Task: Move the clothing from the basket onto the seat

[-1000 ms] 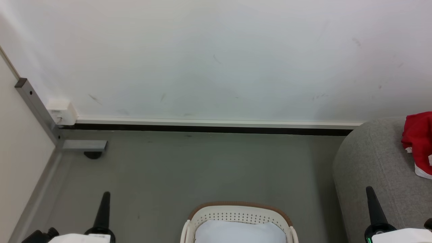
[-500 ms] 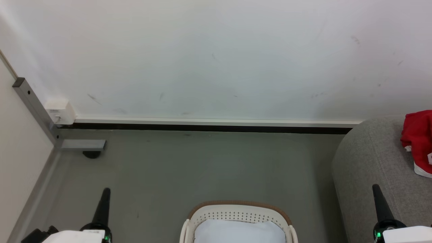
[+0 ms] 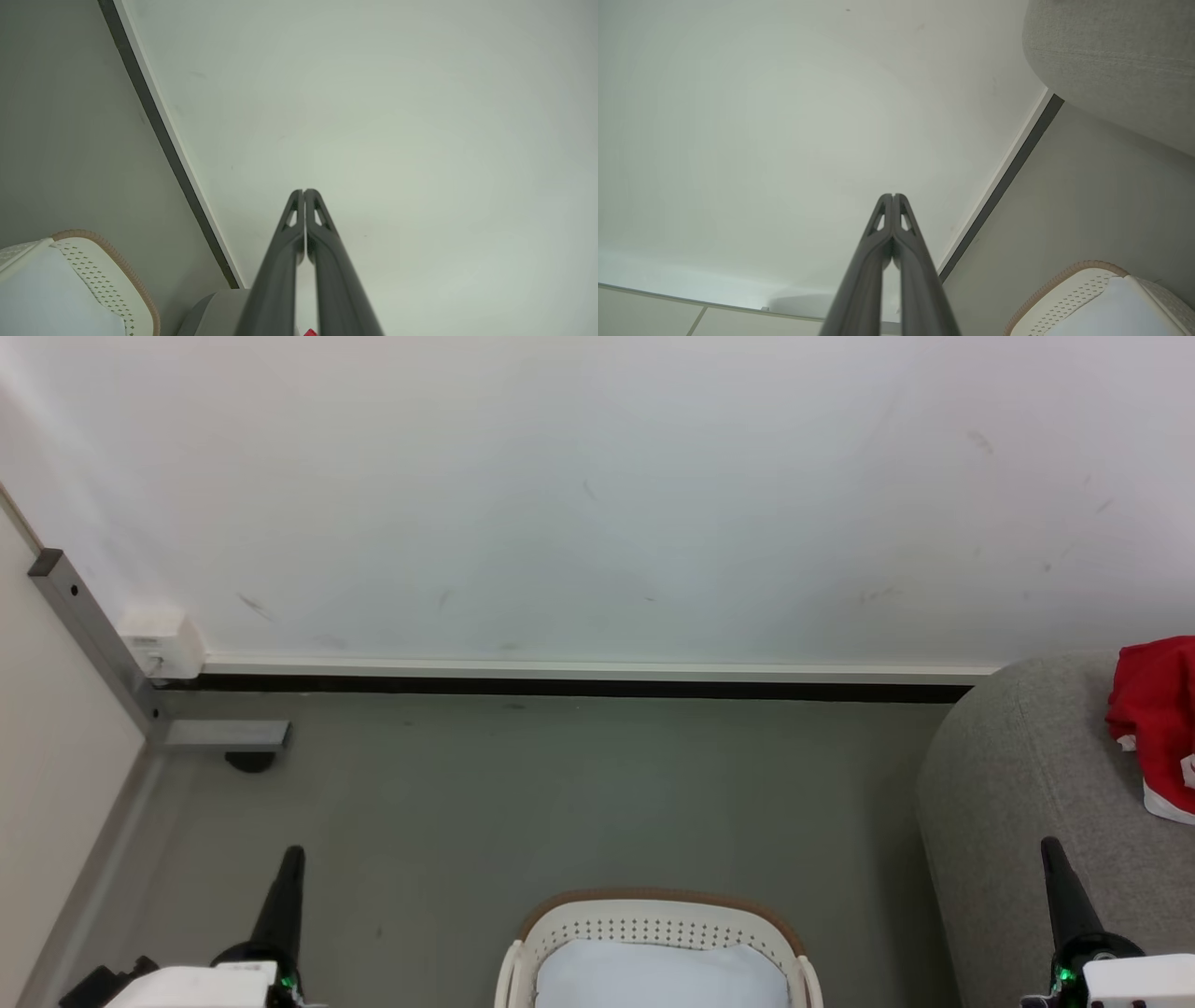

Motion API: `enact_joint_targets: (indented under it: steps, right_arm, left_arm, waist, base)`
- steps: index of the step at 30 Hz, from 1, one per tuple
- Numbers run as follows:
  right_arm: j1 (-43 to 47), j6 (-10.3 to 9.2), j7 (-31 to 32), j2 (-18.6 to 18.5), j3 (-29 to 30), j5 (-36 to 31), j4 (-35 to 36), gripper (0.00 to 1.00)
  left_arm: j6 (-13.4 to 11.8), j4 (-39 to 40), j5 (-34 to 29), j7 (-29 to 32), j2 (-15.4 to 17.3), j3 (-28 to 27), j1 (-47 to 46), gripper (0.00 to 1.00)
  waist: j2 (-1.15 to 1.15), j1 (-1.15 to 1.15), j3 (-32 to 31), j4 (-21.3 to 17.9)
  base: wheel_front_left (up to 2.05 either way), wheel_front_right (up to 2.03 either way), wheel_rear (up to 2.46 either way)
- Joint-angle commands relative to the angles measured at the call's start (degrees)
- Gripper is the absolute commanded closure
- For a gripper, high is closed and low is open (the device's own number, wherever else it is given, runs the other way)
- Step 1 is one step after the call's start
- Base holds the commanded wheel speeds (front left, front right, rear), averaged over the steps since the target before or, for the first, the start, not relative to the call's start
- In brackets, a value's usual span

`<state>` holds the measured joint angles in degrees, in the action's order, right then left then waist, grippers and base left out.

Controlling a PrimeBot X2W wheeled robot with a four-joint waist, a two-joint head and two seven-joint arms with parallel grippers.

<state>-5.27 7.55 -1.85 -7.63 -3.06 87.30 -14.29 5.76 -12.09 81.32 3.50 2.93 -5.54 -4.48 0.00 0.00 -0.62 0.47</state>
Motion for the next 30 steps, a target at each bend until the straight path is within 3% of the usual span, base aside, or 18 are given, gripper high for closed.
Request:
enact_joint_targets:
  steps: [1, 30]
  right_arm:
    - [-0.90, -0.09, 0.33, -0.69, 0.43, 1.61, 0.54, 1.00]
    - [-1.48, -0.12, 1.94, -1.62, 1.53, 12.29, 0.65, 1.00]
  left_arm:
    - [-0.09, 0.18, 1.66, 0.49, 0.19, -0.40, -0.94, 1.00]
    - [-0.17, -0.25, 11.36, 3.27, -0.01, -1.22, -2.19, 1.00]
  waist:
    - [0.00, 0.00, 0.03, -0.02]
    - [0.00, 0.00, 0.58, -0.47]
  base:
    - [0.00, 0.00, 0.00]
    - [0.00, 0.00, 0.00]
